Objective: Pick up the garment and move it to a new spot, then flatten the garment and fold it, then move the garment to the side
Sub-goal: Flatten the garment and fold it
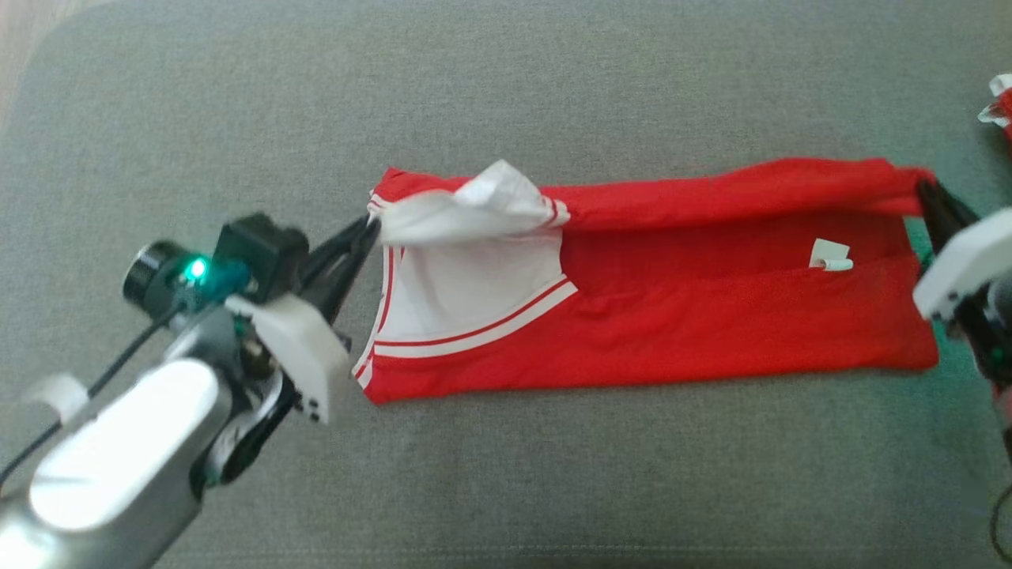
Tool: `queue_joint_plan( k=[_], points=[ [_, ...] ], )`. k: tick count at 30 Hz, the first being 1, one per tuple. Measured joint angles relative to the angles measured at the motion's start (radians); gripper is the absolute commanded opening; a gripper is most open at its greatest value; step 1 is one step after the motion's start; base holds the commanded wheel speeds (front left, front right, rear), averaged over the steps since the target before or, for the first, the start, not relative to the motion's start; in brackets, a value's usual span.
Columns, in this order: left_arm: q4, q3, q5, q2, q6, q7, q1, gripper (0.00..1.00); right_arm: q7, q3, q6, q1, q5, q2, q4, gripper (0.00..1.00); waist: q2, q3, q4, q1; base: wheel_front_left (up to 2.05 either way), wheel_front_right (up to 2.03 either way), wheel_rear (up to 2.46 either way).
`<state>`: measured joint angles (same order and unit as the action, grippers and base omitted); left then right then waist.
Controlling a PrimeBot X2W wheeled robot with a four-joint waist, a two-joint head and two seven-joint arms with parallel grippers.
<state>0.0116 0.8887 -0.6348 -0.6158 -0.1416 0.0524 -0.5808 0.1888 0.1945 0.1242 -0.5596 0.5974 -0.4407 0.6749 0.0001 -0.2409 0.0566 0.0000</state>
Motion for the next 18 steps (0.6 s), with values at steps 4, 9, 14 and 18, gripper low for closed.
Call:
queue_joint_plan(
  k=[4,9,14,18],
  points=[
    [-0.049,-0.001,-0.01,-0.024,-0.037,0.0,0.058,0.0,0.018,-0.037,0.0,0.081,0.0,0.0,-0.051,0.0,0.0,-0.008,0.003,0.0,0.0,0.0,0.0],
    [-0.081,0.001,-0.012,-0.03,-0.072,-0.002,0.11,0.0,0.042,-0.098,0.0,0.144,-0.012,0.003,-0.09,0.0,0.0,-0.017,0.005,0.0,0.0,0.0,0.0],
    [-0.093,0.005,-0.012,-0.039,-0.092,-0.012,0.135,0.0,0.066,-0.147,0.0,0.202,-0.026,0.023,-0.151,0.0,0.0,-0.021,0.009,0.0,0.0,0.0,0.0],
    [-0.091,0.01,-0.01,-0.038,-0.102,-0.019,0.15,0.0,0.086,-0.18,0.0,0.258,-0.042,0.039,-0.205,0.0,0.0,-0.021,0.008,0.0,0.0,0.0,0.0]
  ],
)
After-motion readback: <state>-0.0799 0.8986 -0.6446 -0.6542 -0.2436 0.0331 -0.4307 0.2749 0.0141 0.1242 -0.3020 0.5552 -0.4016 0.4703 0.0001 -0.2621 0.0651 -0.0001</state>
